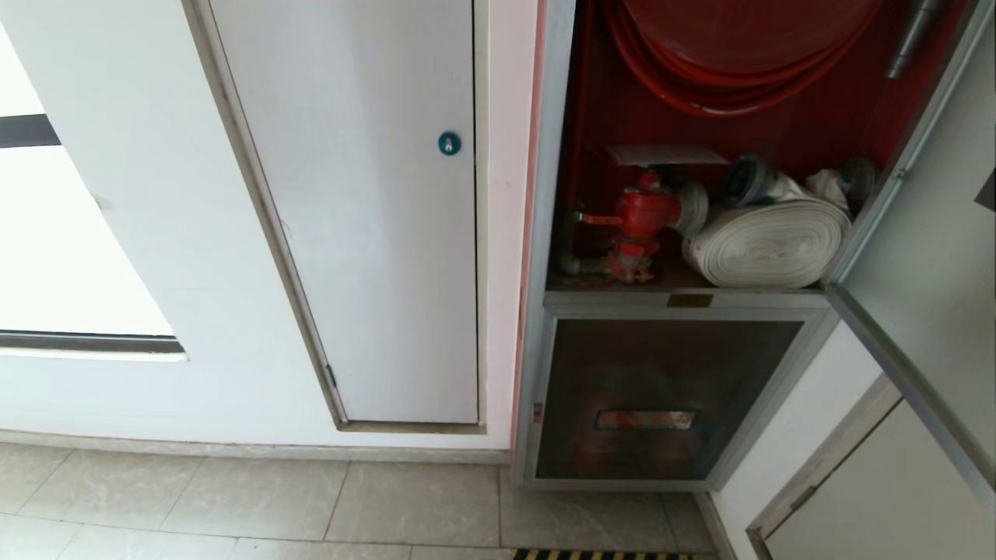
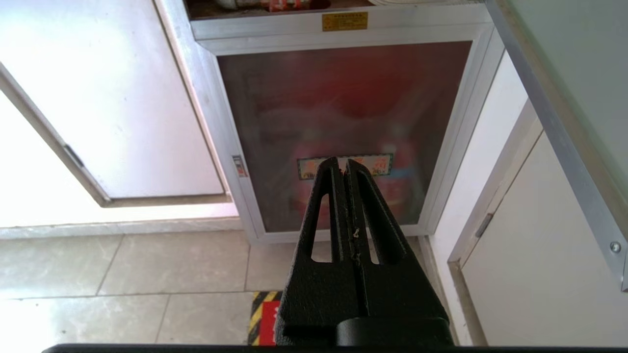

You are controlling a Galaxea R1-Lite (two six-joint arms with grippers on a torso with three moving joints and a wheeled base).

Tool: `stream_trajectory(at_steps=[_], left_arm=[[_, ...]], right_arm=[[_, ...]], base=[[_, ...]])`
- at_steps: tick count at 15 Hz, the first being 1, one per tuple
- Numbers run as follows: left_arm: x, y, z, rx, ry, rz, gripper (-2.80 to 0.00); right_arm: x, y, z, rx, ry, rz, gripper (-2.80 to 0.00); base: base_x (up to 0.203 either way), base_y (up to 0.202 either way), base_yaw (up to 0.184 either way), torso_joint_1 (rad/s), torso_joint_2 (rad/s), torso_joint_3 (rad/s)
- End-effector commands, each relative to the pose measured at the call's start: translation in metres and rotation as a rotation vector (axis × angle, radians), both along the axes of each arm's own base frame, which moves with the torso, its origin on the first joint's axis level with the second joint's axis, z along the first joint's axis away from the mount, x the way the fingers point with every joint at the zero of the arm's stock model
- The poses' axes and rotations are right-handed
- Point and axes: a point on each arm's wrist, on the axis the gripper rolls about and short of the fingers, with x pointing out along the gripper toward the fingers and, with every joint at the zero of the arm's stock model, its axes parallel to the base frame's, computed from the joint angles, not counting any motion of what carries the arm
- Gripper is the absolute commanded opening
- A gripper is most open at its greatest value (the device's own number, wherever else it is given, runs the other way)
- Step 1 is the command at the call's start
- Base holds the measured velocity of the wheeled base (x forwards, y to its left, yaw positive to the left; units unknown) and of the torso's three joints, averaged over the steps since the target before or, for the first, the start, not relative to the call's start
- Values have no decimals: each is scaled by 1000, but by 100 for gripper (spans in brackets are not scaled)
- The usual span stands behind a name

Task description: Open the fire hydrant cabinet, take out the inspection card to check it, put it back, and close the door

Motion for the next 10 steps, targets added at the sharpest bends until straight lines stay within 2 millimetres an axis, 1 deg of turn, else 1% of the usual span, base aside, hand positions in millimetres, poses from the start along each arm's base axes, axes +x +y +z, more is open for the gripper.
stream_trajectory(at_steps=[1,6,7,10], left_arm=[[0,0,0,0,2,0,-280],[0,0,0,0,2,0,-280],[0,0,0,0,2,0,-280],[0,0,0,0,2,0,-280]], right_arm=[[0,0,0,9,1,-4,-280],[-1,0,2,6,-4,-8,-280],[-3,0,11,7,-29,-11,-280],[-8,0,53,10,-80,-23,-280]], base=[[0,0,0,0,0,0],[0,0,0,0,0,0],[0,0,0,0,0,0],[0,0,0,0,0,0]])
